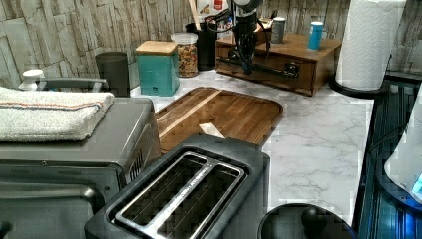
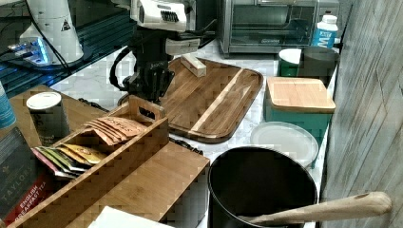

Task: Close the drawer.

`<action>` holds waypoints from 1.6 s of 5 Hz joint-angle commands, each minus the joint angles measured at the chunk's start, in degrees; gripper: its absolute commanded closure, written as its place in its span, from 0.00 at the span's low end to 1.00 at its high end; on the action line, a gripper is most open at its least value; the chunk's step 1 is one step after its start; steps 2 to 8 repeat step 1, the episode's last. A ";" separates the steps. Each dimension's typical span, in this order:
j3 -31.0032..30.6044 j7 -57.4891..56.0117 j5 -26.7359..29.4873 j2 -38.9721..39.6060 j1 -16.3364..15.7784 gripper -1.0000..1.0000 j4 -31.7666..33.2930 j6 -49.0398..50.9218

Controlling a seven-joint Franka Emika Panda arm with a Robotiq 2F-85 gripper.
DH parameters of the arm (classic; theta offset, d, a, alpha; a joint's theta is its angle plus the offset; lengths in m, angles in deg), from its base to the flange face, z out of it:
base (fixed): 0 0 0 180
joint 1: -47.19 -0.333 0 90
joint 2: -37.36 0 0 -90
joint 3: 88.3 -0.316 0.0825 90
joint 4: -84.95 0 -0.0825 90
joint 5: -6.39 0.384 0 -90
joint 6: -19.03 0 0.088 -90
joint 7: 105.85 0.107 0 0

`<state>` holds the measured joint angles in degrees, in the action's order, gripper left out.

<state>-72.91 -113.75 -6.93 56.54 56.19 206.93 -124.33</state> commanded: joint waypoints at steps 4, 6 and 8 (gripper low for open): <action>9.33 2.13 -1.87 -2.04 7.43 1.00 -4.19 -1.89; 9.33 2.13 -1.87 -2.04 7.43 1.00 -4.19 -1.89; 9.33 2.13 -1.87 -2.04 7.43 1.00 -4.19 -1.89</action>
